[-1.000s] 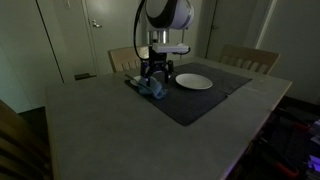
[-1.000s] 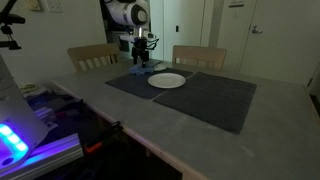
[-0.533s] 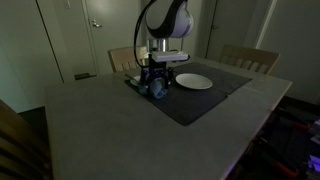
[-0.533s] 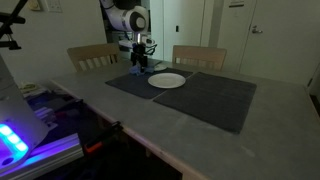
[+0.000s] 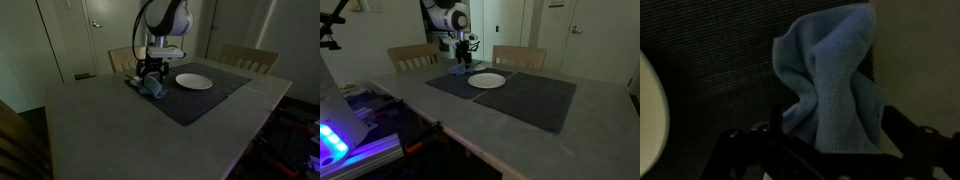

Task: Use the blue cloth to wipe the plate

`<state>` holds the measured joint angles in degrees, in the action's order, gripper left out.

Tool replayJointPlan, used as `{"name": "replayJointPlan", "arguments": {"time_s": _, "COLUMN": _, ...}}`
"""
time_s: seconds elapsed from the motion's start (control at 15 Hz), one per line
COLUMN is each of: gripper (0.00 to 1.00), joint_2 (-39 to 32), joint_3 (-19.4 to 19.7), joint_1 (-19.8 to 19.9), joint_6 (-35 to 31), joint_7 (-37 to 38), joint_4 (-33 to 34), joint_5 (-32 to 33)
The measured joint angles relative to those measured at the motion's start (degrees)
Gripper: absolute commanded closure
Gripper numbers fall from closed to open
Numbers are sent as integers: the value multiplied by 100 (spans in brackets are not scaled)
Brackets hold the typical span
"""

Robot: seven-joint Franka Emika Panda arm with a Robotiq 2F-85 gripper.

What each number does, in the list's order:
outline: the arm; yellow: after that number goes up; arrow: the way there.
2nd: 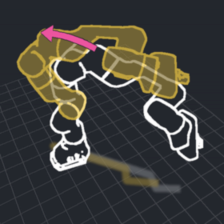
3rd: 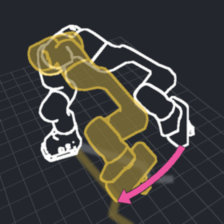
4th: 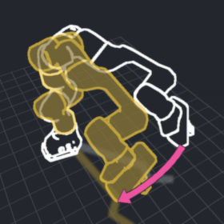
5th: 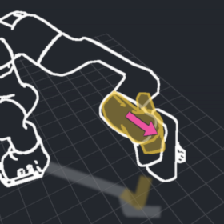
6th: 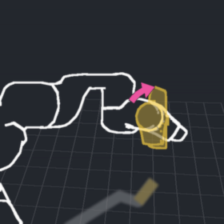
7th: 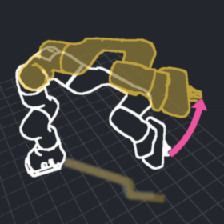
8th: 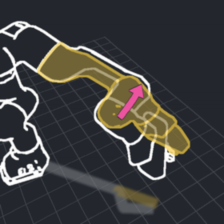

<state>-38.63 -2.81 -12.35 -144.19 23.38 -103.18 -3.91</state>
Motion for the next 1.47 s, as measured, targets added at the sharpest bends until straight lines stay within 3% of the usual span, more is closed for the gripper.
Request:
{"name": "replayJointPlan", "arguments": {"time_s": 0.47, "gripper": 0, "joint_2": -36, "joint_3": 5, "joint_1": -4, "joint_6": 79, "joint_7": 16, "joint_4": 369, "joint_5": -9}}
{"name": "replayJointPlan", "arguments": {"time_s": 1.33, "gripper": 0, "joint_2": -106, "joint_3": -24, "joint_1": -18, "joint_6": 116, "joint_7": 15, "joint_4": -19, "joint_5": -173}}
{"name": "replayJointPlan", "arguments": {"time_s": 1.4, "gripper": 25, "joint_2": -106, "joint_3": -24, "joint_1": -18, "joint_6": 116, "joint_7": 15, "joint_4": -13, "joint_5": -173}}
{"name": "replayJointPlan", "arguments": {"time_s": 1.47, "gripper": 27, "joint_2": -106, "joint_3": -24, "joint_1": -18, "joint_6": 117, "joint_7": 15, "joint_4": -2, "joint_5": -173}}
